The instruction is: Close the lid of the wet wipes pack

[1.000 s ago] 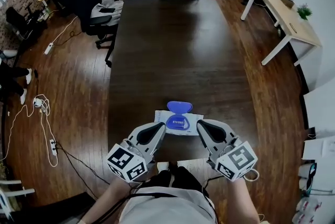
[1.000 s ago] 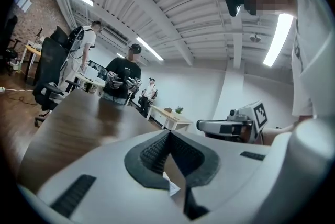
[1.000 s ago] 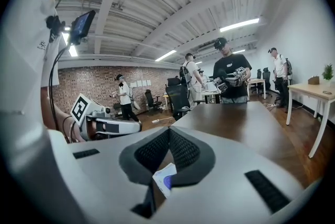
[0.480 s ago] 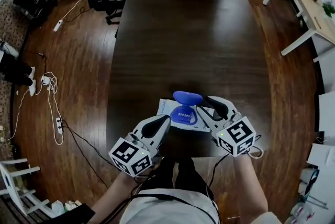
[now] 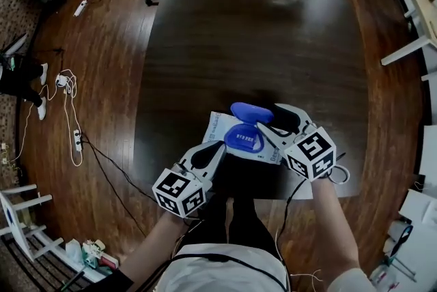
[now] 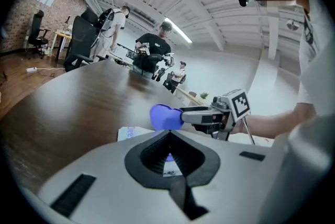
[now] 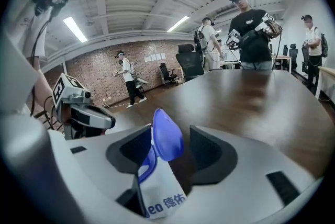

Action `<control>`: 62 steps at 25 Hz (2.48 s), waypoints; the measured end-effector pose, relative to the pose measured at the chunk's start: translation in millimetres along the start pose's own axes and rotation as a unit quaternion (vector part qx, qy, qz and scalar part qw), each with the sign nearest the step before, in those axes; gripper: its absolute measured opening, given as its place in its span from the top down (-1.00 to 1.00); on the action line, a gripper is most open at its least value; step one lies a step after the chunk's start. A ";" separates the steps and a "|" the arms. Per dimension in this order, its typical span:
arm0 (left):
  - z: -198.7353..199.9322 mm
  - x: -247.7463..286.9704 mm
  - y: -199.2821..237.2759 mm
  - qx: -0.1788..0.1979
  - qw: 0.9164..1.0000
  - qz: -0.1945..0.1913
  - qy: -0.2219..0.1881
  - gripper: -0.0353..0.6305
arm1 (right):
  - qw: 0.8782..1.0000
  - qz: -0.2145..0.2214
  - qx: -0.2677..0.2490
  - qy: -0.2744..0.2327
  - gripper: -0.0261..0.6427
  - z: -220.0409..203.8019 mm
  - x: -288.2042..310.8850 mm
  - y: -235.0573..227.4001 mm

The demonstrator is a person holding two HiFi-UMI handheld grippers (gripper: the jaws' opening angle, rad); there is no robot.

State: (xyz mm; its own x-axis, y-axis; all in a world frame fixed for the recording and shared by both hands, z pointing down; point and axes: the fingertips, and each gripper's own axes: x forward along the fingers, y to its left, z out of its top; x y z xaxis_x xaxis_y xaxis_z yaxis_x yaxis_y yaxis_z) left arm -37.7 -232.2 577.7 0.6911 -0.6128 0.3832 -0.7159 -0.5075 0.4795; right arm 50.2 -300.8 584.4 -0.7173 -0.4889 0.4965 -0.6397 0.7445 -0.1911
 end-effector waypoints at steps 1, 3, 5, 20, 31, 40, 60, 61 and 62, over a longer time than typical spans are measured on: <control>-3.9 1.1 1.5 -0.003 1.000 0.004 0.002 0.89 | 1.000 0.005 -0.004 0.004 0.28 -2.5 3.2 1.0; -9.3 1.9 3.5 -0.007 1.000 0.008 0.004 0.89 | 1.000 0.013 -0.012 0.006 0.28 -4.3 6.4 5.0; -10.1 2.0 2.4 -0.009 1.000 0.010 0.003 0.89 | 1.000 0.022 -0.015 0.002 0.29 -1.1 5.3 10.5; -1.4 -6.4 -4.3 -0.003 1.000 -0.001 -0.007 0.89 | 0.998 0.048 -0.039 0.003 0.29 3.9 -1.3 58.5; 6.1 -11.7 -12.9 0.015 1.000 -0.012 -0.012 0.89 | 0.997 0.061 -0.029 0.028 0.29 -18.6 3.4 88.2; 1.0 -22.4 -14.0 0.012 1.000 -0.008 -0.013 0.89 | 0.995 0.061 -0.039 0.072 0.29 -44.6 15.2 96.8; 1.0 -37.0 -6.5 0.008 1.000 -0.013 -0.022 0.89 | 0.985 0.048 -0.072 0.149 0.29 -71.1 35.2 100.9; 2.7 -39.9 -8.0 0.010 1.000 -0.015 -0.023 0.89 | 0.986 0.044 -0.069 0.145 0.29 -71.3 33.1 100.2; 5.4 -42.7 -8.8 0.013 0.999 -0.017 -0.025 0.89 | 0.988 0.039 -0.063 0.137 0.29 -69.9 31.2 99.0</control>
State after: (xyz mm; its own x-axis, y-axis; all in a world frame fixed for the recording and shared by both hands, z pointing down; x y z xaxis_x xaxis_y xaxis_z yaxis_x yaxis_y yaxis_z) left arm -61.5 -204.9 552.9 0.7097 -0.6245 0.3262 -0.6948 -0.5437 0.4707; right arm -16.2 -210.6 640.1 -0.6499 -0.2991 0.6987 -0.5340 0.8339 -0.1397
